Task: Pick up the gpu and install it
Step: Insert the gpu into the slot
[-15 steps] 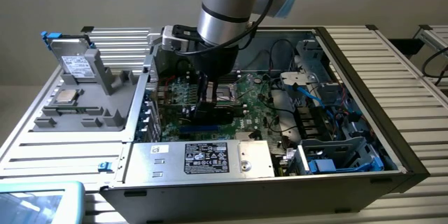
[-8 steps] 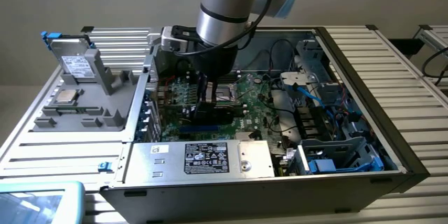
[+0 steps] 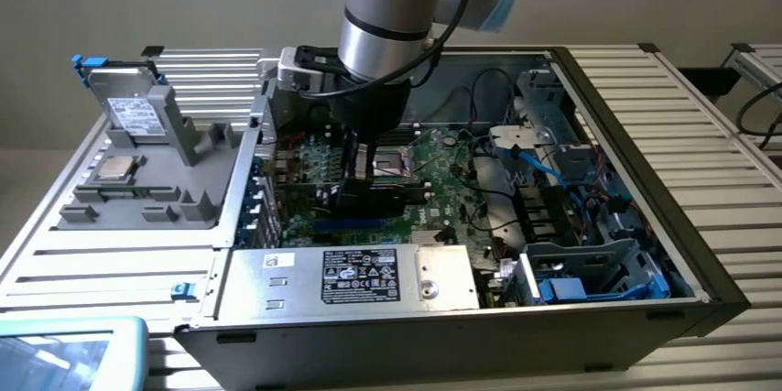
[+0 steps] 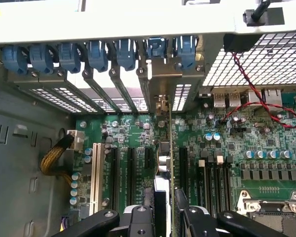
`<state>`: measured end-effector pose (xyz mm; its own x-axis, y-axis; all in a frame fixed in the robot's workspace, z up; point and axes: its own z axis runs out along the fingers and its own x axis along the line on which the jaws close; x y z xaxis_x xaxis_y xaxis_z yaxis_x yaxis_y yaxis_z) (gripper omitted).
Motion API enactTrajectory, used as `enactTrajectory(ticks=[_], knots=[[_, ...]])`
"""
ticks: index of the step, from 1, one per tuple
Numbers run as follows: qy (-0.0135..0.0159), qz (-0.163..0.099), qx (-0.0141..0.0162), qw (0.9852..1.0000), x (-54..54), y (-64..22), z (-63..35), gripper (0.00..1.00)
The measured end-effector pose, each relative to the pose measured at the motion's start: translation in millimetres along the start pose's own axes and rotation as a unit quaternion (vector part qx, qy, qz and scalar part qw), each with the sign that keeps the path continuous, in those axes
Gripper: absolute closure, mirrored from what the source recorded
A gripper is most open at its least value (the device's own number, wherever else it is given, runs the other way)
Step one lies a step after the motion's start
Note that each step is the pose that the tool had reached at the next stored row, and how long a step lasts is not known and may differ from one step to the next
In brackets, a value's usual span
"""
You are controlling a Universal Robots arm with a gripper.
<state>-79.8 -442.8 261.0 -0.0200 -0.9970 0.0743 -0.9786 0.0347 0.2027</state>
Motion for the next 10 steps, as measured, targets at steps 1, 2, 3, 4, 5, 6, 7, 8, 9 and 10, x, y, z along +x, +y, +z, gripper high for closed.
enactTrajectory(ticks=[1, 2, 3, 4, 5, 6, 7, 8, 9, 10], knots=[[0.0001, 0.000, 0.0000, 1.0000, 0.0, 0.0, 0.0, 0.73], [0.0000, 0.000, 0.0000, 1.0000, -0.1, 0.0, 0.0, 0.73], [0.0000, 0.000, 0.0000, 1.0000, -0.1, 0.0, 0.0, 0.73], [0.0000, 0.000, 0.0000, 1.0000, -0.1, 0.0, 0.0, 0.73], [0.0000, 0.000, 0.0000, 1.0000, 0.0, 0.0, 0.0, 0.73], [0.0000, 0.000, 0.0000, 1.0000, -0.1, 0.0, 0.0, 0.73], [0.0001, -0.001, 0.0000, 1.0000, 0.0, 0.0, 0.0, 0.73], [0.0001, -0.001, 0.0001, 1.0000, 0.0, 0.0, 0.0, 0.73], [0.0002, -0.001, 0.0001, 1.0000, -0.1, 0.0, 0.0, 0.73], [0.0002, -0.001, 0.0001, 1.0000, -0.1, 0.0, 0.0, 0.73]])
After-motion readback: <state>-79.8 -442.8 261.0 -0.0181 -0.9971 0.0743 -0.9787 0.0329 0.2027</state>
